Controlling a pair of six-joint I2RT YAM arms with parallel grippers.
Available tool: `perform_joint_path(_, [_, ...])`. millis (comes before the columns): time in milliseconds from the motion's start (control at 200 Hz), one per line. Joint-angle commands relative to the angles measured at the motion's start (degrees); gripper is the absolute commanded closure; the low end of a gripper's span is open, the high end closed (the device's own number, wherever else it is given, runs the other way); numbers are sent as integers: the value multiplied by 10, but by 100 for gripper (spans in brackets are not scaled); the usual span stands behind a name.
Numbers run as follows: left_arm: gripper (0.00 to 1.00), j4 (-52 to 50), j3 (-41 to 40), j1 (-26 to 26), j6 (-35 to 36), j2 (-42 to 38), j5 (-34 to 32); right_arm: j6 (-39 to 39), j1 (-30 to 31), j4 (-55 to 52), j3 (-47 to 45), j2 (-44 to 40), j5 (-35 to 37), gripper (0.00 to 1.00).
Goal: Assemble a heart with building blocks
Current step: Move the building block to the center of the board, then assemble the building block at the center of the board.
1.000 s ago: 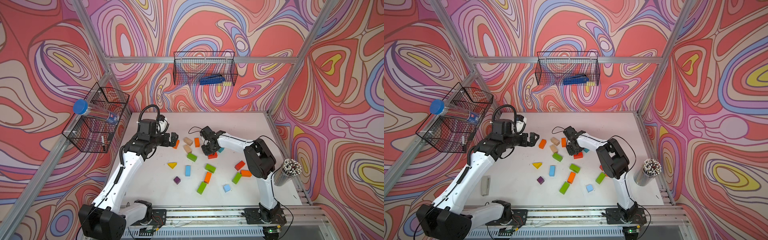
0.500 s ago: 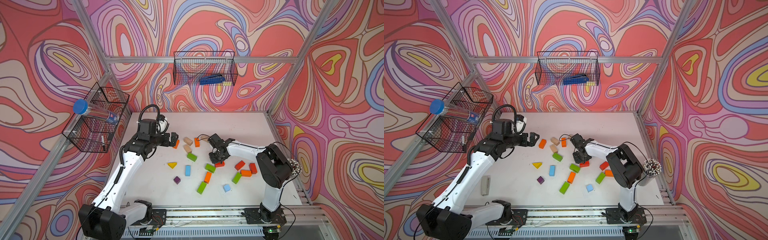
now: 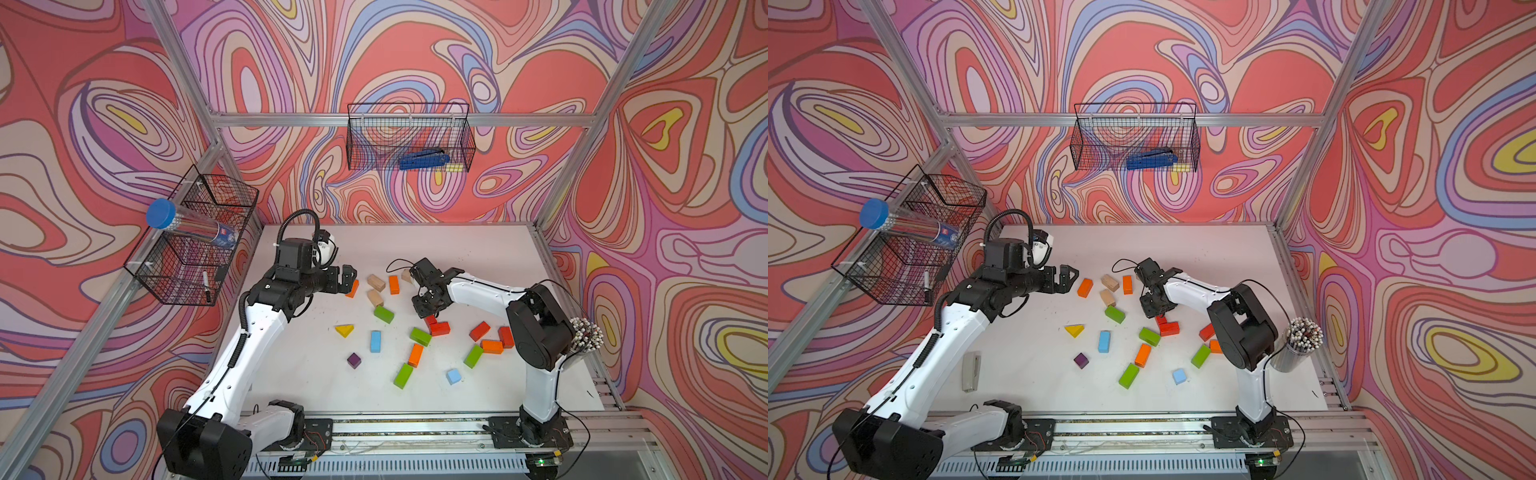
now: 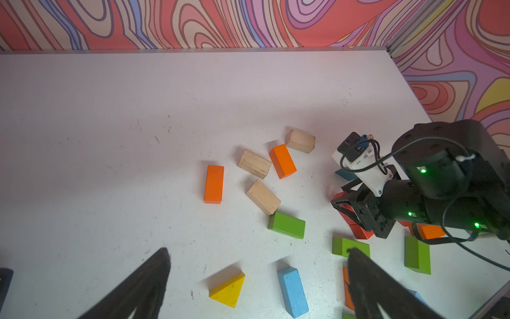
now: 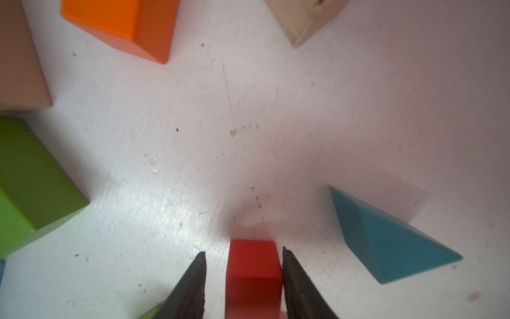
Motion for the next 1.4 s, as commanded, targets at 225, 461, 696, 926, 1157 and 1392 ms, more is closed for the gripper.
perform_joint_path(225, [0, -12, -1, -1, 3, -4, 8, -22, -1, -14, -2, -1, 18, 63])
perform_joint_path(461, [0, -11, -2, -1, 2, -5, 9, -87, 0, -18, 38, 15, 2, 74])
perform_joint_path(696, [0, -13, -3, -1, 2, -3, 6, -137, -2, -56, 133, 72, 4, 77])
perform_joint_path(926, [0, -11, -3, -1, 2, -3, 4, -149, -14, -77, 180, 112, -4, 77])
perform_joint_path(1157, [0, -11, -2, -1, 2, -1, 6, -158, -23, -80, 187, 123, -1, 77])
perform_joint_path(1392, [0, -10, -3, -1, 1, -1, 7, -162, -31, -81, 192, 131, 4, 78])
